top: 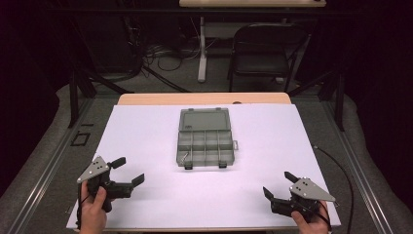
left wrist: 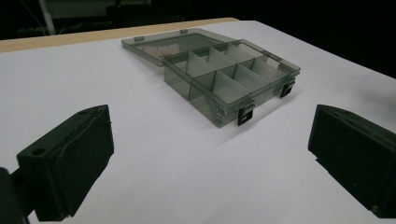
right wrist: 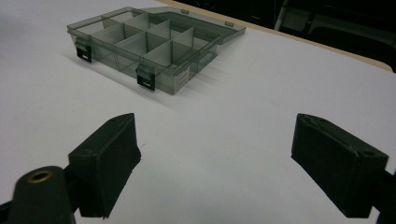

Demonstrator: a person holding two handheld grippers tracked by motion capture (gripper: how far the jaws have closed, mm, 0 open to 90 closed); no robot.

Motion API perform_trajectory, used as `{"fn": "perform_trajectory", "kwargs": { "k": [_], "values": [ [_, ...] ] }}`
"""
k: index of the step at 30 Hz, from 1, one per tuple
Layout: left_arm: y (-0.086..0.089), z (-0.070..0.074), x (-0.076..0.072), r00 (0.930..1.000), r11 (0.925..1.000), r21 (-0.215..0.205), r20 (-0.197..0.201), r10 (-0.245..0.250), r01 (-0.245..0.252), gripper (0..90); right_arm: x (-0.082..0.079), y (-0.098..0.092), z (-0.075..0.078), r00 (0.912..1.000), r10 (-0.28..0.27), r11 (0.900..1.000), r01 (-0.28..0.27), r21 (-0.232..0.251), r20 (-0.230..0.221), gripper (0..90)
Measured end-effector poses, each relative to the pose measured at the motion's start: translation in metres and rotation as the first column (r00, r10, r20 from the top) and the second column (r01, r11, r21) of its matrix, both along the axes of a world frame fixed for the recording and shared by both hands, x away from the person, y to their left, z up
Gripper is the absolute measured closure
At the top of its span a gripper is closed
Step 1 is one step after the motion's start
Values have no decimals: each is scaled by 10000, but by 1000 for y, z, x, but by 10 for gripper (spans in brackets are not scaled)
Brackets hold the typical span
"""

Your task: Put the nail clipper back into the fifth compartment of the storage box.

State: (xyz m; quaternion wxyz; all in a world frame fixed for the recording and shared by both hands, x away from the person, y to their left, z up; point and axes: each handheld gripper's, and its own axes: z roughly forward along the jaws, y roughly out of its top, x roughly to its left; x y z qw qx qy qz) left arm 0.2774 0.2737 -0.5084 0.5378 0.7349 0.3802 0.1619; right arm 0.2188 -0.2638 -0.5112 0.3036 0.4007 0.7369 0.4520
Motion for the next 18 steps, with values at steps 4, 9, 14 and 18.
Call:
{"fn": "perform_trajectory", "kwargs": {
  "k": [4, 9, 14, 18],
  "values": [
    [1, -1, 0, 10000, 10000, 32, -25, 47, -47, 4, 1, -1, -1, 9998, 0, 10000, -1, -77, -189, 142],
    [3, -4, 1, 9999, 9999, 18, -80, 106, -105, 4, 1, -1, -1, 9998, -23, 9999, 20, -127, -201, 142],
    [3, -4, 1, 9999, 9999, 63, -126, 114, -113, 4, 2, 0, -2, 9998, -8, 9999, 5, -159, -180, 142],
    [4, -5, 2, 9997, 9998, 158, -193, 160, -157, 4, 3, 1, -4, 9997, 22, 9998, -26, -186, -235, 142]
  ]
}}
